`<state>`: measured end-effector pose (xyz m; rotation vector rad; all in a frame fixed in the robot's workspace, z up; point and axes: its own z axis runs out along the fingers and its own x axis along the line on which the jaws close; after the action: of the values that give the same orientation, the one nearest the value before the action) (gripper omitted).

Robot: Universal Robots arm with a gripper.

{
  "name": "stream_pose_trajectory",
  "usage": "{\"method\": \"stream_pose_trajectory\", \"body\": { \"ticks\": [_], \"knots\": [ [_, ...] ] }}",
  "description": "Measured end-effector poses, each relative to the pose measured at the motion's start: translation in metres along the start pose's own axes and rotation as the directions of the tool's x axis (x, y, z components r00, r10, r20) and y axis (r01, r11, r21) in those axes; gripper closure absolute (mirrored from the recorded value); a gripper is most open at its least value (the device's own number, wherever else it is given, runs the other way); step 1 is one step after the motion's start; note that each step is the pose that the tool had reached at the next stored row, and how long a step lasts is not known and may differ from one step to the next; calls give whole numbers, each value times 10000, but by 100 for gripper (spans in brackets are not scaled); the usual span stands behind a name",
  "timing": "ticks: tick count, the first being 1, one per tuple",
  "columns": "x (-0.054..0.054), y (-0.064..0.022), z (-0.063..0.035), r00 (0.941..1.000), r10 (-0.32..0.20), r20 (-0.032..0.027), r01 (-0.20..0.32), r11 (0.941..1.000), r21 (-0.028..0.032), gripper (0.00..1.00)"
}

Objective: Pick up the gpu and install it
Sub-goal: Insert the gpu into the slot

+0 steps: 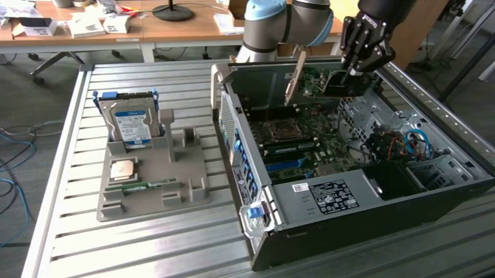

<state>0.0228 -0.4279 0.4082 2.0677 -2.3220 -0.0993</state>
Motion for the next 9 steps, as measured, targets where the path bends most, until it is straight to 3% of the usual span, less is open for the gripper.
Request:
{"method": "stream_pose_trajectory", "body": {
  "ticks": [5, 9],
  "knots": [
    [2, 13, 1, 10000, -44, 32, 43, 9996, 296, 73],
    [2, 15, 1, 9998, -184, 29, 183, 9991, 387, 73]
  ]
}}
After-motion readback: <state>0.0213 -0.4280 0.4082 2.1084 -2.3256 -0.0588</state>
